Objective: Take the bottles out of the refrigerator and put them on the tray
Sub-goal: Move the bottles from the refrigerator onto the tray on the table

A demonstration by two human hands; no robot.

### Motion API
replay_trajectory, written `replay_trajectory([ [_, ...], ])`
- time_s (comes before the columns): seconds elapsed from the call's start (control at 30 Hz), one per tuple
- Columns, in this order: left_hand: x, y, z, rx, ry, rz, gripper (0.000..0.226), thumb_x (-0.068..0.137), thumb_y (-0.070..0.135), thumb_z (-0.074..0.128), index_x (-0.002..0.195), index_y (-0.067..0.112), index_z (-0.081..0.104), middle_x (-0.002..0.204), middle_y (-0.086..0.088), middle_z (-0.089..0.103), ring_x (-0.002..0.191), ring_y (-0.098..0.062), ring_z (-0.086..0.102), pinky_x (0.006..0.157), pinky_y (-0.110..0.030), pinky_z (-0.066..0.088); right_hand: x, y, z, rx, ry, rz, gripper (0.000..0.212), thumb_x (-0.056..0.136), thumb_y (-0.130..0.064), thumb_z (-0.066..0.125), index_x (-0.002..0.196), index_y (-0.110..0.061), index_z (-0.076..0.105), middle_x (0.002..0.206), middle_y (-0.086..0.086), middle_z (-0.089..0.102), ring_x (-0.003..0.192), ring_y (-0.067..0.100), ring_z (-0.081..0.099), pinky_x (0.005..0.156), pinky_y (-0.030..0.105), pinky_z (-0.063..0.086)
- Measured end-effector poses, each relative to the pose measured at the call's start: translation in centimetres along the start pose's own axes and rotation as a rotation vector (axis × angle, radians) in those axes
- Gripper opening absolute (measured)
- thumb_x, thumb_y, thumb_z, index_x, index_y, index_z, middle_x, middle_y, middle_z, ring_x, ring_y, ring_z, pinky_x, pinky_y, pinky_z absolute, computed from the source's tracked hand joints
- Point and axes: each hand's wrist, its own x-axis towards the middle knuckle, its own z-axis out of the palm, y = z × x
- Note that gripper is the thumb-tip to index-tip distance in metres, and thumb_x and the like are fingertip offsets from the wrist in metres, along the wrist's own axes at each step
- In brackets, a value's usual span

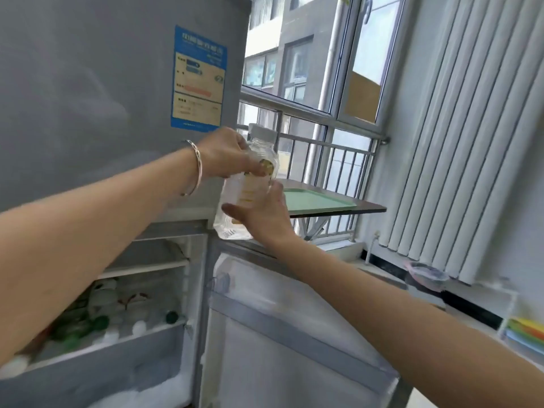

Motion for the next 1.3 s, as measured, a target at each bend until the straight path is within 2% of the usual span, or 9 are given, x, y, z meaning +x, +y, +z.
replay_trajectory([
  [0.07,1.6,1.1,1.1,-0.094,0.08,0.049,0.065,0.062,0.041,0.085,0.115,0.012,0.062,0.098,-0.005,0.067,0.082,-0.016,0.062,0.074,-0.033,0.056,2.3,0.3,-1.5,-0.058,0.082,-0.025,0.092,0.07,-0.035,0.083,0.142,-0.01,0.03,0.139,0.011,0.044,0.129,0.03,0.044,0.106,0.046,0.04],
  [0.13,3.3,1.5,2.4,-0.283,0.128,0.049,0.082,0.061,0.047,0.083,0.127,0.014,0.05,0.11,-0.005,0.06,0.099,-0.022,0.061,0.086,-0.036,0.054,5.1,1.1,-3.1,-0.038,0.154,-0.014,0.092,0.066,-0.037,0.085,0.138,-0.008,0.035,0.135,0.014,0.049,0.124,0.032,0.05,0.104,0.047,0.044],
  [0.27,7.0,0.9,6.6,-0.413,0.081,-0.08,0.053,0.087,0.044,0.054,0.123,0.006,0.047,0.112,-0.009,0.056,0.108,-0.027,0.054,0.098,-0.044,0.046,10.5,3.4,-5.6,0.028,0.21,0.125,0.093,0.06,-0.037,0.087,0.131,0.0,0.04,0.115,0.013,0.063,0.103,0.027,0.065,0.089,0.041,0.055],
  [0.47,11.5,-1.6,13.4,-0.465,-0.036,-0.219,0.065,0.098,0.048,0.032,0.138,-0.001,0.043,0.141,-0.018,0.049,0.129,-0.031,0.047,0.112,-0.045,0.035,16.1,9.2,-4.4,-0.149,0.066,0.16,0.086,0.053,-0.051,0.085,0.118,-0.007,0.05,0.107,0.012,0.065,0.091,0.026,0.067,0.08,0.041,0.059],
  [0.73,17.1,-4.1,17.4,-0.439,0.037,-0.247,0.071,0.091,0.056,0.027,0.138,0.007,0.047,0.139,-0.019,0.051,0.133,-0.037,0.044,0.116,-0.051,0.027,22.2,12.7,-1.7,-0.208,-0.069,0.143,0.062,0.081,-0.043,0.06,0.13,-0.007,0.047,0.142,0.017,0.043,0.107,0.031,0.061,0.086,0.041,0.055],
  [0.83,18.1,-4.4,18.1,-0.42,0.044,-0.261,0.063,0.099,0.047,0.027,0.145,0.006,0.036,0.148,-0.018,0.04,0.142,-0.03,0.032,0.118,-0.04,0.015,23.7,13.5,-1.0,-0.212,-0.106,0.131,0.041,0.091,-0.032,0.053,0.127,-0.014,0.046,0.134,0.017,0.044,0.112,0.032,0.056,0.095,0.043,0.05],
  [1.03,18.6,-4.7,18.1,-0.395,0.011,-0.258,0.065,0.099,0.048,0.026,0.146,0.004,0.034,0.151,-0.018,0.036,0.143,-0.029,0.029,0.118,-0.039,0.014,24.3,13.7,-0.7,-0.137,-0.105,0.25,0.075,0.094,-0.031,0.057,0.149,0.001,0.017,0.148,0.02,0.04,0.13,0.035,0.047,0.099,0.036,0.043],
  [1.17,16.6,-3.4,16.5,-0.334,0.014,-0.194,0.065,0.094,0.049,0.028,0.129,0.002,0.055,0.132,-0.019,0.057,0.126,-0.033,0.05,0.112,-0.041,0.033,22.4,12.5,-1.4,-0.252,-0.042,0.162,0.064,0.094,-0.027,0.054,0.146,-0.001,0.028,0.147,0.022,0.036,0.131,0.038,0.043,0.106,0.044,0.04],
  [1.3,13.6,-3.1,13.2,-0.114,0.121,-0.11,0.029,0.095,0.022,0.039,0.099,0.003,0.061,0.094,-0.018,0.064,0.084,-0.032,0.062,0.067,-0.036,0.048,18.4,10.3,-1.7,-0.266,0.105,-0.043,0.027,0.087,-0.029,0.06,0.105,-0.011,0.058,0.095,0.007,0.066,0.087,0.026,0.062,0.07,0.033,0.048],
])
